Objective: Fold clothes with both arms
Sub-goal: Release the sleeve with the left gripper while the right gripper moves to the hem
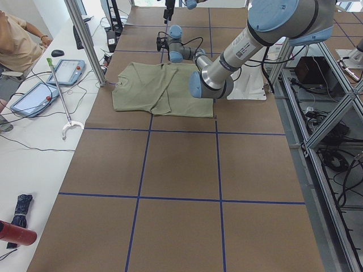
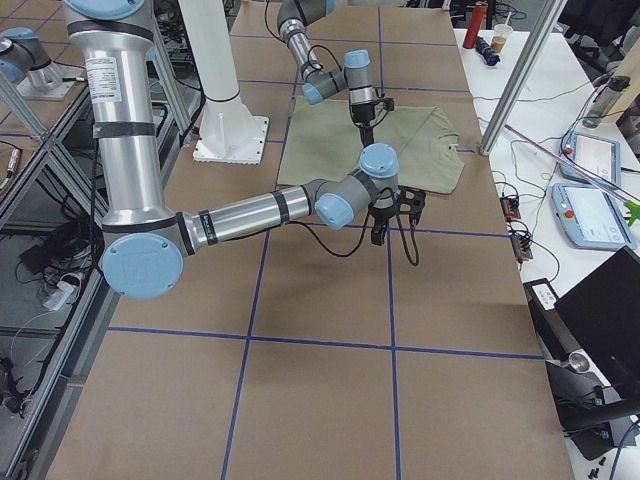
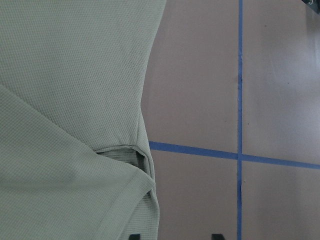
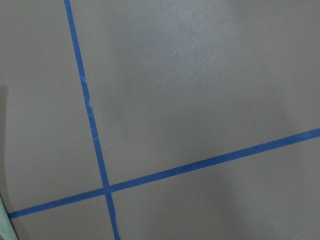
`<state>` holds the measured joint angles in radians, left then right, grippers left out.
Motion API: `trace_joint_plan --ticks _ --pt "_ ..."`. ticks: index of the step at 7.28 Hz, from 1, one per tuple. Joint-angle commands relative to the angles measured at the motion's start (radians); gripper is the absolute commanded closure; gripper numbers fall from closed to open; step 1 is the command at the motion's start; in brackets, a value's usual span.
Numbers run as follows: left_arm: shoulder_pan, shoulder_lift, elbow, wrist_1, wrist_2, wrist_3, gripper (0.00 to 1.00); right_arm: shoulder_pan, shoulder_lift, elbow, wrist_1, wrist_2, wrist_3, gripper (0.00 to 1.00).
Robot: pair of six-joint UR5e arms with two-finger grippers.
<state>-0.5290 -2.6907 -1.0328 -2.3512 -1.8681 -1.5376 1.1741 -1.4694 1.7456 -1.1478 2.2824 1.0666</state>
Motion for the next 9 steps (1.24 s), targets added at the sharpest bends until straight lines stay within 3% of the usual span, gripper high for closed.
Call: trace_joint_plan --ticks 1,4,5,7,9 --pt "-0.073 0.099 -0.160 0.082 -0.157 -0.012 0.29 -0.113 0.058 0.049 0.016 -0.039 0.260 0.00" --pt "-0.143 0.523 -0.615 0.086 -0.233 0.002 0.33 -0.528 0.058 0.271 0.008 -0.415 0.689 0.00" --pt "-0.147 0.569 -0.653 0.113 -0.244 0.002 0.38 -0.650 0.051 0.317 -0.003 -0.513 0.757 0.00" --pt "-0.173 0.638 -0.716 0.121 -0.241 0.004 0.34 -0.900 0.049 0.402 -0.158 -0.749 0.908 0.01" --pt "-0.186 0.681 -0.763 0.119 -0.243 0.004 0.34 -1.067 0.044 0.405 -0.258 -0.916 1.054 0.05"
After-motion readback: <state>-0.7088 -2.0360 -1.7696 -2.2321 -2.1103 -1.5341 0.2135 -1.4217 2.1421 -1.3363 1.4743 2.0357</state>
